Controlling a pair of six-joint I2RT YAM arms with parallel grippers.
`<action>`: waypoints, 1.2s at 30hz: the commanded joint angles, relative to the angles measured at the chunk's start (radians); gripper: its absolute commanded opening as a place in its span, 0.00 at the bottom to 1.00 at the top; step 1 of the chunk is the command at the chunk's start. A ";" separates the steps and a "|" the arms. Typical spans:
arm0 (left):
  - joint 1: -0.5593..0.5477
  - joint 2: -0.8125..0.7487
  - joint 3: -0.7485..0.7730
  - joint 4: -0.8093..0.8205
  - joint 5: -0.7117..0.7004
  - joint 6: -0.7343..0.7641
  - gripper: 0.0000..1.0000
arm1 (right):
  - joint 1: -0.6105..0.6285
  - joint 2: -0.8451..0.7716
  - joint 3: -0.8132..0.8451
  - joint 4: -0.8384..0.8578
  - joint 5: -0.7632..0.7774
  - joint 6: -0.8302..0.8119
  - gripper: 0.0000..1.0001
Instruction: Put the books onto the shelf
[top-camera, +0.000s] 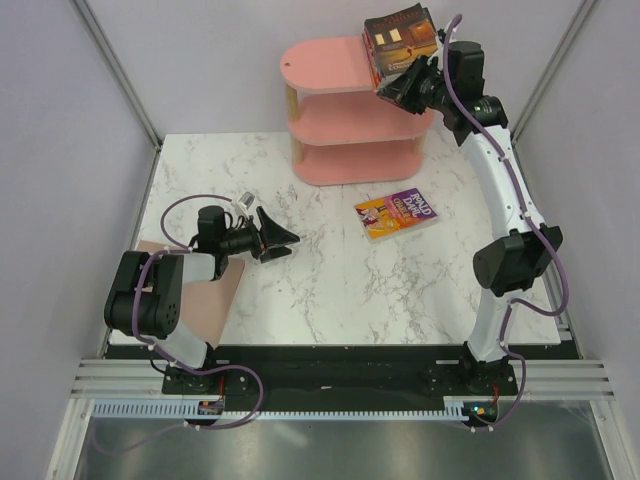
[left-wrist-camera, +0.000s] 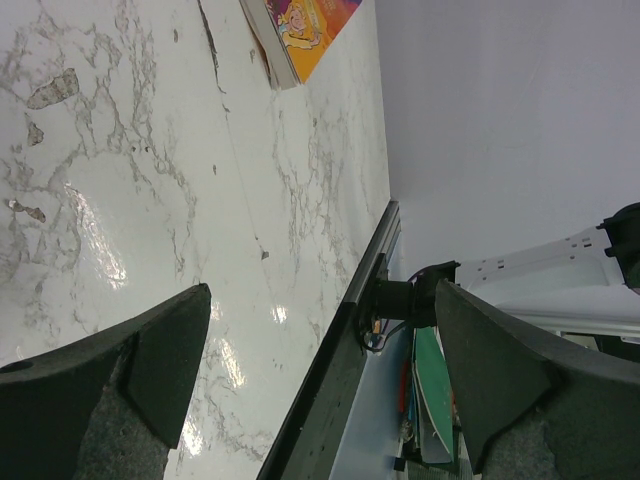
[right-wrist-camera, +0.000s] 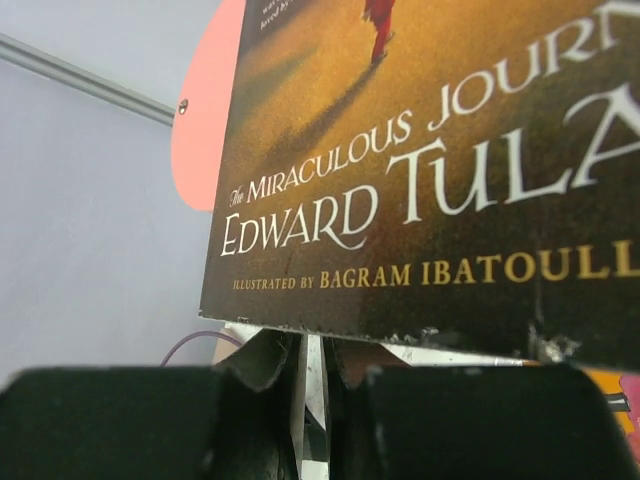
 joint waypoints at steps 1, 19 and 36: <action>-0.003 -0.015 -0.006 0.039 0.030 0.037 1.00 | 0.007 0.017 0.072 0.011 0.026 -0.008 0.15; -0.001 -0.014 -0.008 0.041 0.036 0.039 1.00 | 0.033 0.026 0.072 0.006 0.040 -0.014 0.15; -0.156 0.141 0.205 -0.080 -0.093 0.097 1.00 | 0.033 -0.615 -1.133 0.255 0.311 -0.048 0.77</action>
